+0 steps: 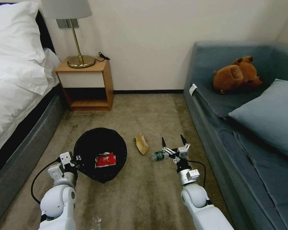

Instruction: Pick up the trash bin, then pick up the garbage on the floor and place it into the trash bin.

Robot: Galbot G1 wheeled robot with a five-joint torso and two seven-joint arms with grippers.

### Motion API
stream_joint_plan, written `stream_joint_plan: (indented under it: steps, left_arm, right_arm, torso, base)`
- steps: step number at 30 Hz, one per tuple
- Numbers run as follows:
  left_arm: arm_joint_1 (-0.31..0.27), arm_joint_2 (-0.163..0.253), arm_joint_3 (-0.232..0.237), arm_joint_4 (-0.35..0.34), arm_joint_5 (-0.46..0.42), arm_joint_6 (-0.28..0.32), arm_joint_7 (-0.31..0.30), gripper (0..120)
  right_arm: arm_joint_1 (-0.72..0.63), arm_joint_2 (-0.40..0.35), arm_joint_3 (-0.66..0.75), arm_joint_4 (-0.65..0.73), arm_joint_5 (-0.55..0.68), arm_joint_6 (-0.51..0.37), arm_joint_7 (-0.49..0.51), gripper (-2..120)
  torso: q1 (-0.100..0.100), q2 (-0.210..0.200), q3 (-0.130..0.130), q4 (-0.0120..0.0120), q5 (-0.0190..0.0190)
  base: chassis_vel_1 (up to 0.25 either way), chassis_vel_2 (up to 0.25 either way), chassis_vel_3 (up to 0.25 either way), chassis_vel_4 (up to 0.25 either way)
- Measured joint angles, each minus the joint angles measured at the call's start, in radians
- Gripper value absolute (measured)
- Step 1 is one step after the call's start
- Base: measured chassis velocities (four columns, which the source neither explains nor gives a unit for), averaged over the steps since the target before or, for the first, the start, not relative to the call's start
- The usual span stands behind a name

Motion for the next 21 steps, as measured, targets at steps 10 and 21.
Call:
stream_joint_plan:
  steps: [10, 21]
  left_arm:
    - [-0.003, 0.0, 0.001, 0.0, 0.001, -0.001, 0.001, 1]
    - [-0.001, 0.0, 0.0, 0.002, 0.006, -0.009, 0.004, 1]
  right_arm:
    - [0.006, 0.001, 0.001, 0.005, 0.017, -0.009, 0.001, 99]
    - [0.01, 0.002, 0.003, 0.001, 0.023, -0.008, 0.002, 98]
  torso:
    - [0.0, 0.0, 0.0, 0.0, 0.0]
    - [0.0, 0.0, 0.0, 0.0, 0.0]
  base:
    - [-0.073, 0.073, 0.081, -0.078]
    - [-0.077, 0.082, 0.083, -0.078]
